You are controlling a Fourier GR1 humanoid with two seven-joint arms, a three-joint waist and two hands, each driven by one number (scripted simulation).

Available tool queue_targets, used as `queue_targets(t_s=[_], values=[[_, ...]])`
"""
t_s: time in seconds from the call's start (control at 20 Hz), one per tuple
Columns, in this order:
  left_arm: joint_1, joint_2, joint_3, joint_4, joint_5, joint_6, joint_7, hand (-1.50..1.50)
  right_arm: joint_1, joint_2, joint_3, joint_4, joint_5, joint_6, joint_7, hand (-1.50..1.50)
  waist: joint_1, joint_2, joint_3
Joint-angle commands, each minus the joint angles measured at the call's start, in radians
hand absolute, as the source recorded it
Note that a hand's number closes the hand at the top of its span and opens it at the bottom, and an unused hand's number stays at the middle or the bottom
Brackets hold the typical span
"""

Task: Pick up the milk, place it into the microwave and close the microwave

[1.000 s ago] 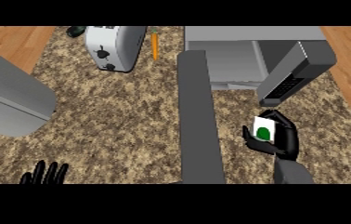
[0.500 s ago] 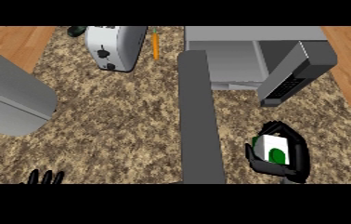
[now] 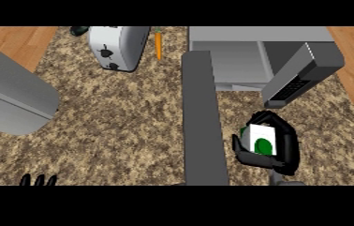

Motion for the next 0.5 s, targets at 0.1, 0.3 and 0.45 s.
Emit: queue_targets(t_s=[0.1, 0.3, 0.45], values=[[-0.033, 0.006, 0.052, 0.112, 0.001, -0.036, -0.076, -1.5, -0.164, 0.001, 0.053, 0.118, 0.04, -0.143, 0.059, 1.5, 0.006, 0.001, 0.0], [-0.002, 0.002, 0.031, 0.015, 0.016, -0.023, -0.012, -1.5, -0.266, 0.001, 0.019, 0.273, 0.036, -0.162, 0.041, 1.5, 0.006, 0.002, 0.0], [0.008, -0.002, 0.019, 0.029, -0.007, -0.018, -0.001, -1.5, -0.371, -0.007, -0.029, 0.414, 0.052, -0.199, 0.032, 1.5, 0.01, 0.003, 0.001]])
